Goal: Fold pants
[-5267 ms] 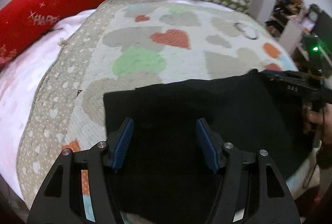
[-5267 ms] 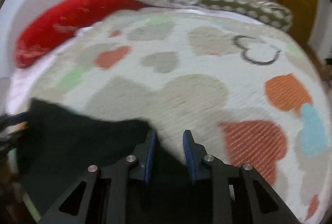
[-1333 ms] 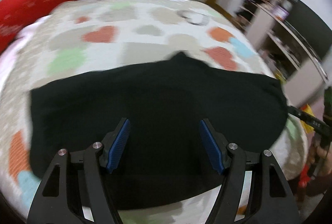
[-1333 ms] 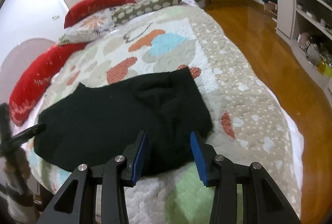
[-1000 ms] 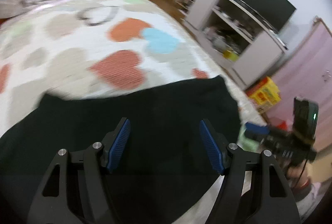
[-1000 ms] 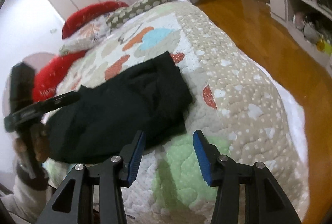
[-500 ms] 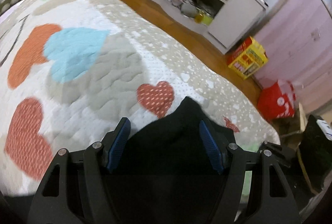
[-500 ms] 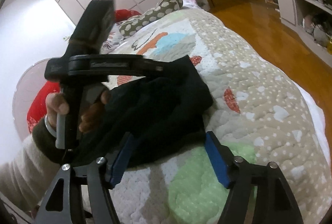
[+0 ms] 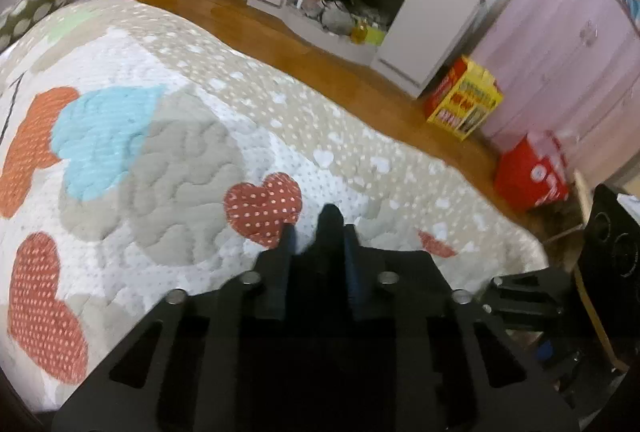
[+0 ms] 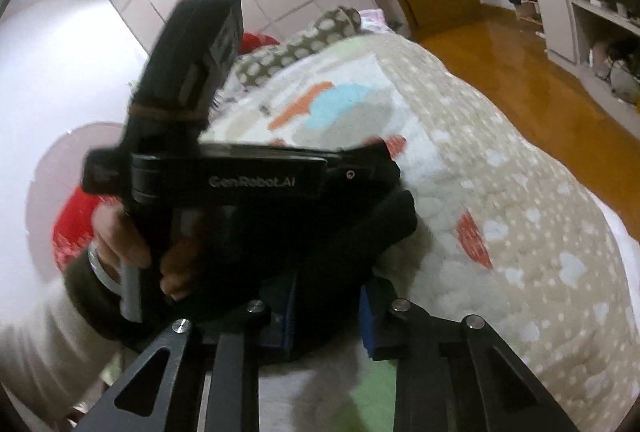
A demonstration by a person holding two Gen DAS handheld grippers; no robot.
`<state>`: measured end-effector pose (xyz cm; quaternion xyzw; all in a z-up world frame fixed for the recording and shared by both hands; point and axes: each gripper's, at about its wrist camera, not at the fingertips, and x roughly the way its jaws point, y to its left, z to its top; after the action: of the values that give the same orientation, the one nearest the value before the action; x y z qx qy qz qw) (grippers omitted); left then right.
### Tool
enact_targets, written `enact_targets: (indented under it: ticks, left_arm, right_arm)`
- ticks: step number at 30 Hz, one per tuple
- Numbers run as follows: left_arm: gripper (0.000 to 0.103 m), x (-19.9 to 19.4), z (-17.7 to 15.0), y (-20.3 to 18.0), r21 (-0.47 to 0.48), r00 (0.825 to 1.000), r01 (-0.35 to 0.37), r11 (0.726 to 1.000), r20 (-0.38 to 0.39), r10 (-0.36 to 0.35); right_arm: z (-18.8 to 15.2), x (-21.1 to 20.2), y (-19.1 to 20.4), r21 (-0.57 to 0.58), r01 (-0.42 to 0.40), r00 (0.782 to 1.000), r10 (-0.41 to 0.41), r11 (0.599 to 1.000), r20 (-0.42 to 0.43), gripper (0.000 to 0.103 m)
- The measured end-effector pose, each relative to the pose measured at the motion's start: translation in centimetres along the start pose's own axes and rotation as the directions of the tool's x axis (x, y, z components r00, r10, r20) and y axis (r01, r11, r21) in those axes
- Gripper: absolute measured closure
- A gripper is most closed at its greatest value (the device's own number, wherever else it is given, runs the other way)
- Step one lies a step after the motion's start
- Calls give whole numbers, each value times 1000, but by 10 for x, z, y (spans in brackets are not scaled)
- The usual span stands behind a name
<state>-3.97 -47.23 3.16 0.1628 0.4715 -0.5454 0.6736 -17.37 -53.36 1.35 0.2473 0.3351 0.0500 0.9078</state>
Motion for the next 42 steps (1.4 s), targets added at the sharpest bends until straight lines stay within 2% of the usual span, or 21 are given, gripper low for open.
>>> enact_targets:
  ticks: [5,8,12,14,15,17,18,20,22,23,24,25,26,29,32,35,37,39,40,42]
  left_arm:
    - [87,-63,-2,11,-48,992,28,998,126,-22]
    - [87,-106,-15,23,-89,978,5,996,207,14]
    - [86,-156,-54,61,-215,965,-45,976,242,97]
    - [86,-180,-87,86,-326,949,-87,941,261,178]
    - [86,-188,-99,95,-368,943,-98,925,262,205]
    - [86,-209,-136,120,-479,928,-102,872,269,257]
    - [86,-218,-153,128,-533,919,-106,840,270,287]
    - [86,-229,-179,133,-589,907,-122,799,261,330]
    - [86,-233,-197,129,-611,901,-144,778,244,358]
    - [86,-233,-204,125,-616,898,-166,770,228,376]
    - [86,-232,-208,122,-617,895,-187,764,213,392]
    - [86,-228,-212,115,-615,889,-222,757,191,416]
    - [86,-225,-215,107,-606,885,-243,758,182,429]
    - [86,-213,-222,89,-575,885,-259,776,180,429]
    - [86,-195,-220,72,-543,874,-322,775,144,464]
    - [86,-175,-221,63,-509,868,-378,774,95,487]
    - [86,-163,-223,65,-510,859,-412,755,60,509]
    - [84,-159,-225,68,-516,852,-419,747,62,520]
    - [83,-159,-228,70,-524,846,-417,742,74,528]
    - [81,-161,-230,71,-530,846,-416,739,74,528]
  right_arm:
    - [23,-15,44,-90,-56,997,60,994,40,79]
    - [30,-12,83,-162,-113,992,121,980,40,79]
    - [23,17,142,-254,-213,977,212,943,-31,79]
    - [9,40,165,-267,-287,957,268,920,-106,79]
    - [-4,61,179,-274,-333,940,295,902,-172,79]
    - [-26,93,196,-275,-367,914,289,889,-284,79]
    - [-38,112,202,-245,-393,880,286,886,-378,79]
    - [-44,114,204,-206,-411,854,297,888,-427,79]
    - [-36,99,198,-186,-442,845,339,877,-413,77]
    - [-29,89,192,-179,-440,852,346,880,-393,72]
    - [-20,77,185,-185,-422,870,339,887,-358,67]
    - [-13,69,179,-196,-402,888,329,894,-323,55]
    - [-5,58,169,-214,-361,916,302,908,-263,52]
    - [12,57,146,-206,-257,955,216,944,-201,52]
    - [7,72,145,-227,-201,965,153,953,-215,52]
    - [10,99,152,-298,-114,975,50,948,-215,53]
    - [14,125,155,-343,-50,978,-24,938,-209,53]
    - [18,145,150,-361,-16,971,-72,932,-227,53]
    - [17,146,148,-363,-10,971,-77,932,-226,53]
    - [19,145,149,-366,-6,971,-82,931,-226,53]
